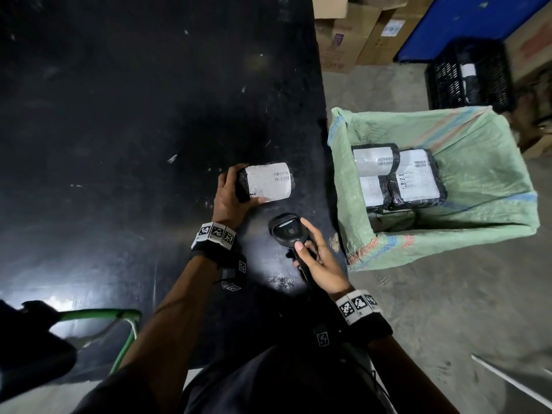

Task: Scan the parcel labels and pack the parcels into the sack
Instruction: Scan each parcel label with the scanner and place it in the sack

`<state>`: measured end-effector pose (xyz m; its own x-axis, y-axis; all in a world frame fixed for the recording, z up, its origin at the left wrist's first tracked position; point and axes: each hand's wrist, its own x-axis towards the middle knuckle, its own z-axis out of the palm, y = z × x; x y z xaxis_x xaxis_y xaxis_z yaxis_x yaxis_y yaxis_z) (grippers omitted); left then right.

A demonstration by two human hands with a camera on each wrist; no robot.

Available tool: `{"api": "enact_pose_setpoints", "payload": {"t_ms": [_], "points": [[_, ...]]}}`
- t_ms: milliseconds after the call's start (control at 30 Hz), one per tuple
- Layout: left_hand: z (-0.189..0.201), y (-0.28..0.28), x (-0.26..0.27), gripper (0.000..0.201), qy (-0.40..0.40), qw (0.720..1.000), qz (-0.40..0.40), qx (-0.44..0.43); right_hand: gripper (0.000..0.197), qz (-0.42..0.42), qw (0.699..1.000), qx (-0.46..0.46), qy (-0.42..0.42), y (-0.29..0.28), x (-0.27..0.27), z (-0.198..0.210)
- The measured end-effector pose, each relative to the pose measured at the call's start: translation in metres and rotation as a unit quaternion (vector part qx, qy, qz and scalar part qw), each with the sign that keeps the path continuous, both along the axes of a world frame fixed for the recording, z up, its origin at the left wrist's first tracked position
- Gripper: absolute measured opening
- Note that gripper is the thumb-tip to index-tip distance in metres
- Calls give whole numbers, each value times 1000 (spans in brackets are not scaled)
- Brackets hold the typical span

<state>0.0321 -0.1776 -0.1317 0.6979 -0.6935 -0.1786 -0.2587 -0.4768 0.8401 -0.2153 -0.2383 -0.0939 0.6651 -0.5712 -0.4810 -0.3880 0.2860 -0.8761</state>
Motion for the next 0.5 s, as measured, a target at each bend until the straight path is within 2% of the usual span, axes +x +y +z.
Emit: {"api": "enact_pose_setpoints", "payload": {"t_ms": [167,333,500], "points": [[21,7,-14,93,-26,998,29,-52,55,17,996,-70,-57,-2,-10,41],[44,12,-33,95,-47,993,57,-95,45,-14,986,-111,-122,0,-14,85],[58,18,-53,90,-62,986,70,-139,44,-36,976,-177,-120,3,-14,110]]}}
